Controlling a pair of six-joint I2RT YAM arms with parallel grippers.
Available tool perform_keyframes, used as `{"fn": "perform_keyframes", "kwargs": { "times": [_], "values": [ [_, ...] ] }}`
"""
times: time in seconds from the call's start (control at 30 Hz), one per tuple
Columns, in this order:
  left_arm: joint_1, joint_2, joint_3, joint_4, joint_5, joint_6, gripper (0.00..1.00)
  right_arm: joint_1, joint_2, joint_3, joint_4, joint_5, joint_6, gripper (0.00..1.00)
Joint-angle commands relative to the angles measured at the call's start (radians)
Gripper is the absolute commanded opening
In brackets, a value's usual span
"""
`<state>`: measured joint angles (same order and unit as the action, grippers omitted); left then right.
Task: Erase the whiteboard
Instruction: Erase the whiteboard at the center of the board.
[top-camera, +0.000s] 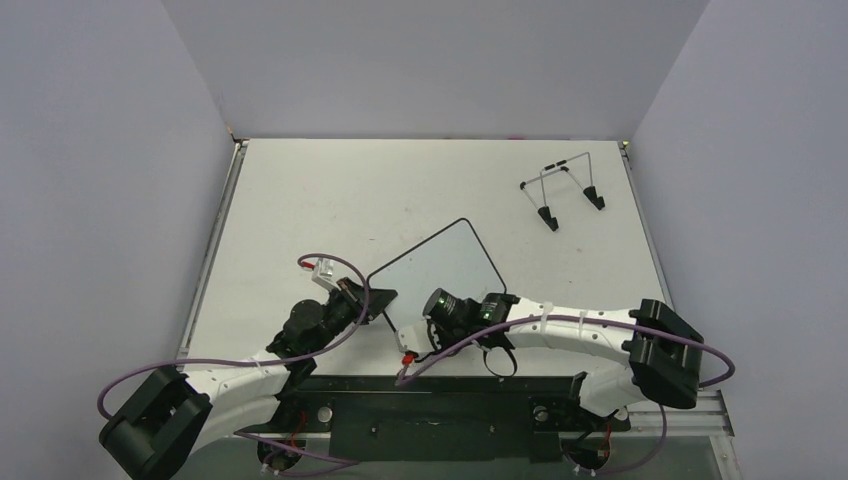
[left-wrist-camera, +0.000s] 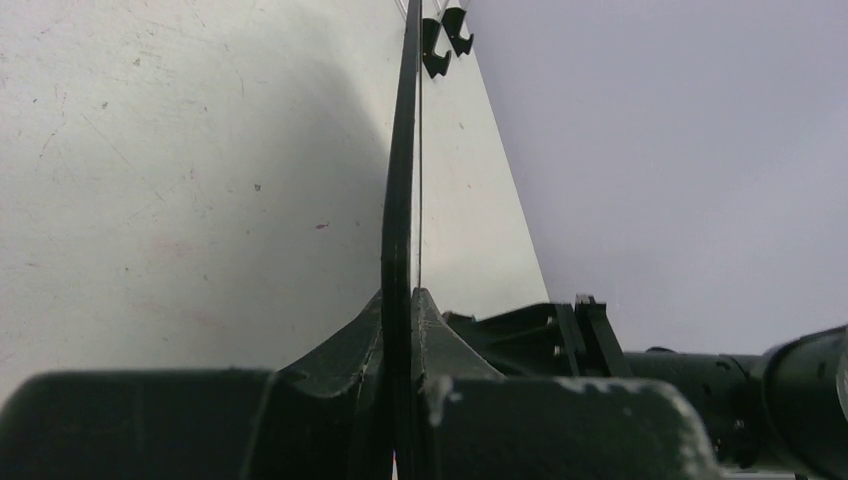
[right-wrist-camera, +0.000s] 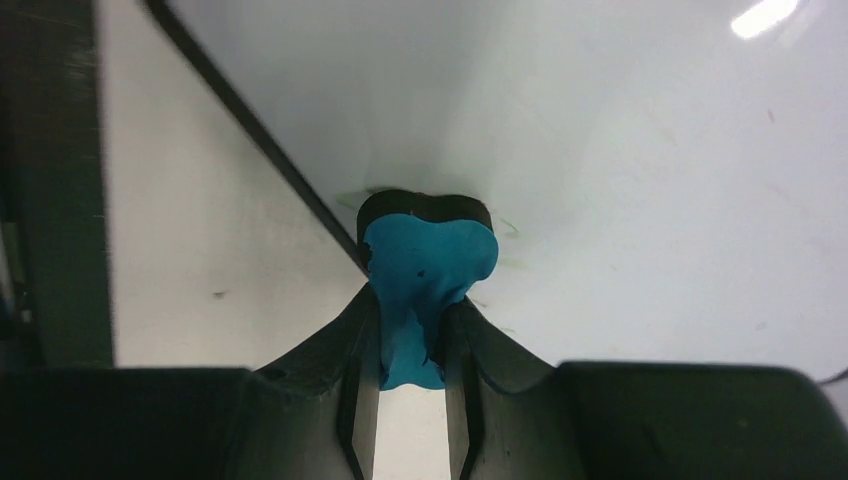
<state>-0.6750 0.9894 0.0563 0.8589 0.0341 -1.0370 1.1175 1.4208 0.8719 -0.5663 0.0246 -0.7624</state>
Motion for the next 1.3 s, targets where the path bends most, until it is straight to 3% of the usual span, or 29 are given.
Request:
{"fn": "perform_keyframes", "kwargs": {
  "times": [0.0, 0.13, 0.3, 0.37, 0.63, 0.77, 0.93, 1.07, 1.27],
  "values": [
    [-0.006, -0.029, 0.042, 0.105, 0.028, -0.027, 0.0, 0.122, 0.002, 0.02, -0.053, -0.106, -0.037, 0.0],
    [-0.007, -0.055, 0.042, 0.082, 0.02, -0.023, 0.0, 0.152, 0.042, 0.024, -0.035, -0.015, -0.034, 0.0],
    [-0.008, -0.071, 0.044, 0.069, 0.02, -0.013, 0.0, -0.02, -0.004, -0.005, 0.044, 0.037, -0.001, 0.0],
    [-0.007, -0.064, 0.051, 0.067, 0.026, -0.01, 0.0, -0.026, -0.024, -0.019, 0.027, 0.008, -0.015, 0.0],
    [-0.007, -0.078, 0.038, 0.066, 0.021, -0.018, 0.0, 0.159, 0.051, 0.011, -0.048, -0.011, -0.053, 0.0],
    [-0.007, -0.1, 0.03, 0.054, 0.012, -0.016, 0.0, 0.127, 0.057, -0.002, 0.001, 0.103, -0.041, 0.0],
    [-0.006, -0.091, 0.036, 0.053, 0.014, -0.007, 0.0, 0.045, 0.02, -0.016, -0.003, 0.084, -0.043, 0.0],
    [-0.007, -0.072, 0.041, 0.063, 0.018, -0.007, 0.0, 0.126, 0.032, 0.016, -0.06, 0.008, -0.044, 0.0],
    [-0.007, -0.073, 0.039, 0.062, 0.01, -0.01, 0.0, 0.223, 0.093, 0.027, -0.066, 0.073, -0.057, 0.0]
  ]
}}
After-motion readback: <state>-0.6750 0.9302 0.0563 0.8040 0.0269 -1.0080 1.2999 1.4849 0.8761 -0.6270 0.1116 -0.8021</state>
